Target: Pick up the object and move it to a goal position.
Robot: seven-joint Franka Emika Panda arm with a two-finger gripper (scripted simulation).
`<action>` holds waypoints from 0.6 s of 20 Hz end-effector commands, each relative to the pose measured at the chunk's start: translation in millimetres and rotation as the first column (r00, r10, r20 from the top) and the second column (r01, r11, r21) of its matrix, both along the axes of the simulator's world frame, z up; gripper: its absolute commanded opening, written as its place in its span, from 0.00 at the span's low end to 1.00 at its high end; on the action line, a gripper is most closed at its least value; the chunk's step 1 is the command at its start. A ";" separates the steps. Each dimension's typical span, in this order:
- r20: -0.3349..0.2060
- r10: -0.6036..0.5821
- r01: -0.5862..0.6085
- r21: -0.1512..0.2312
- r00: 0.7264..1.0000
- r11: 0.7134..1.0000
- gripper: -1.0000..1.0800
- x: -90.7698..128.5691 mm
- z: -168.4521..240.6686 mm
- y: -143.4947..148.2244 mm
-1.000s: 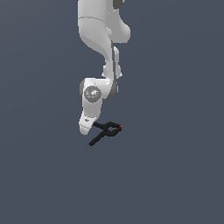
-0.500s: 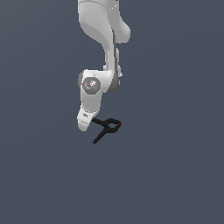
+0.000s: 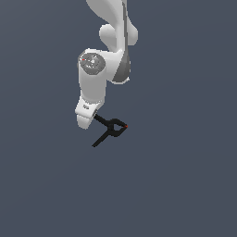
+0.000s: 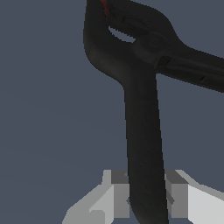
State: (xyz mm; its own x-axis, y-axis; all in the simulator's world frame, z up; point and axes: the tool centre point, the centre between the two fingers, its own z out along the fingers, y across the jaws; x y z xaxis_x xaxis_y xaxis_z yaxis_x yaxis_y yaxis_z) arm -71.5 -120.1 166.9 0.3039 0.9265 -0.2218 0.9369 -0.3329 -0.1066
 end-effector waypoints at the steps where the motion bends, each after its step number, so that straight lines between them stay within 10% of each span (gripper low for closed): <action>1: 0.002 0.000 0.000 0.000 1.000 1.000 0.00 2.7 26.1 1.2; 12: 0.002 -0.001 0.001 -0.001 1.000 1.000 0.00 10.9 86.9 2.9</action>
State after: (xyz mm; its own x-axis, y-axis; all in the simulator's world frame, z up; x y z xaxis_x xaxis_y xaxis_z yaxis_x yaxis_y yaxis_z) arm -61.9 -117.3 247.5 0.3046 0.9262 -0.2222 0.9368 -0.3335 -0.1059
